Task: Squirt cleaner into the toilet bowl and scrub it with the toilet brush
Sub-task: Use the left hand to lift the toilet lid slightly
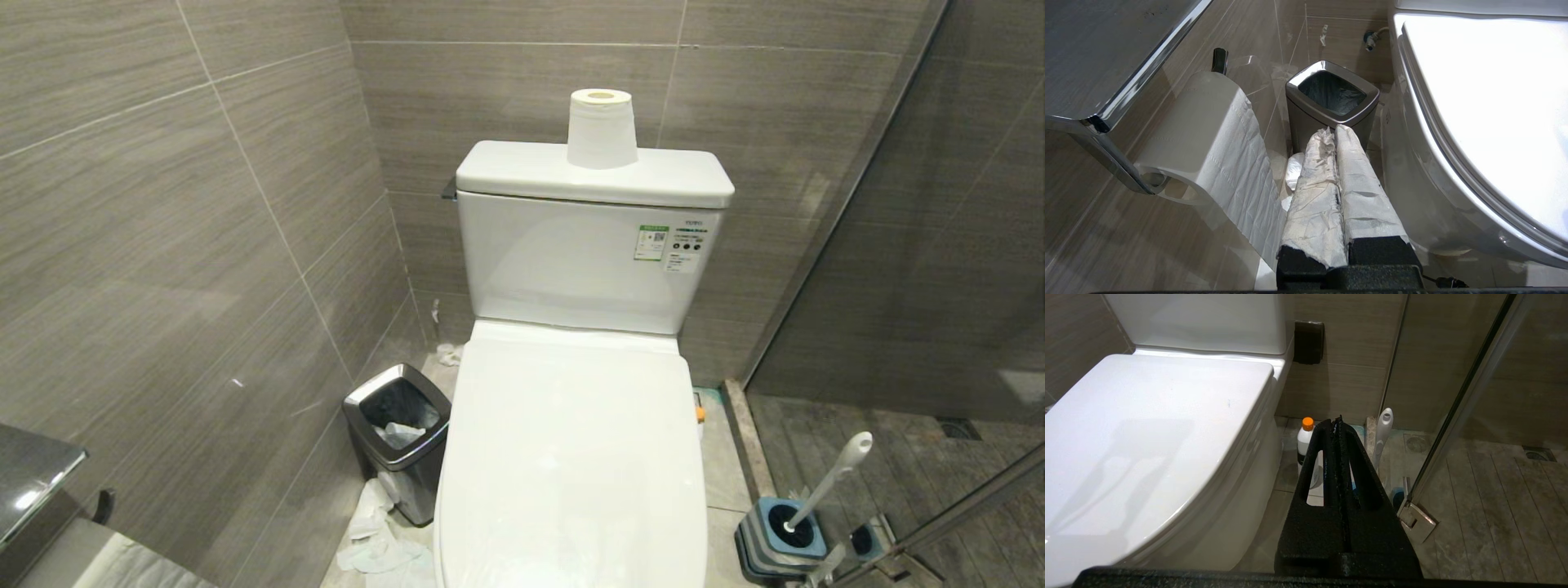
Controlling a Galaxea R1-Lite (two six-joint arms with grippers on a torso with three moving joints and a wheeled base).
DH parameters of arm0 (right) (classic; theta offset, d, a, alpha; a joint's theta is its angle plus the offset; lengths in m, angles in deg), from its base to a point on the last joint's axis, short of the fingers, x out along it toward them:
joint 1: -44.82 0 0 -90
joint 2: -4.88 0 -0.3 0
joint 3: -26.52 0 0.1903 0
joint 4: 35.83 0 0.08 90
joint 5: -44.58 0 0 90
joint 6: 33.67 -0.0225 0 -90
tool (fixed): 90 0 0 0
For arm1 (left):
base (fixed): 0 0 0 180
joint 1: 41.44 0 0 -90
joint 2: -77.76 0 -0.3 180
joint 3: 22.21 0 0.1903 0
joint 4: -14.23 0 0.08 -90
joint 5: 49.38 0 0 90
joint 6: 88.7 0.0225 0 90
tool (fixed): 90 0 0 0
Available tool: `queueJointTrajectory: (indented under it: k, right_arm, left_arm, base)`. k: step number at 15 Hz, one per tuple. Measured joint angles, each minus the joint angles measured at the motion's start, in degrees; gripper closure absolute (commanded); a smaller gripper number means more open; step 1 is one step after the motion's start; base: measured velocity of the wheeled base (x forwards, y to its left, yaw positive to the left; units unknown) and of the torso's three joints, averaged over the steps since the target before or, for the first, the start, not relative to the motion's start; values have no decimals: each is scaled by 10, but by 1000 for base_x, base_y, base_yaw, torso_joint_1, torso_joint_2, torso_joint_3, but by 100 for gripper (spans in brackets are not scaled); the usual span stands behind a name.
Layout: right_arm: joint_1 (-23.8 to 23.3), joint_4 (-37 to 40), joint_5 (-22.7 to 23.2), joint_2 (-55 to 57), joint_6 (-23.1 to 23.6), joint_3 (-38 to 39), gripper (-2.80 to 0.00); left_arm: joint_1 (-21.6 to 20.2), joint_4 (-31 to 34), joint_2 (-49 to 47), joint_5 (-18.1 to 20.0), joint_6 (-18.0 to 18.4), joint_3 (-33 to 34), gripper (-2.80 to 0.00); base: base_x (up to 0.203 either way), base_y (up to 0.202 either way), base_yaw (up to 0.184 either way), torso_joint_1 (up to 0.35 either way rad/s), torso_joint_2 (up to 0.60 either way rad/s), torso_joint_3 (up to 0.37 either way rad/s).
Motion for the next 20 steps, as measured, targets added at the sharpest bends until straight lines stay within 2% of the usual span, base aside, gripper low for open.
queueJointTrajectory:
  k: [12,16,20]
  right_arm:
    - [0,0,0,0,0,0,0]
    - [0,0,0,0,0,0,0]
    - [0,0,0,0,0,0,0]
  left_arm:
    - [0,5,0,0,4,-2,0]
    - [0,2,0,6,46,-21,0]
    - [0,7,-22,28,76,-110,0]
  base:
    - [0,0,0,0,0,0]
    - [0,0,0,0,0,0]
    - [0,0,0,0,0,0]
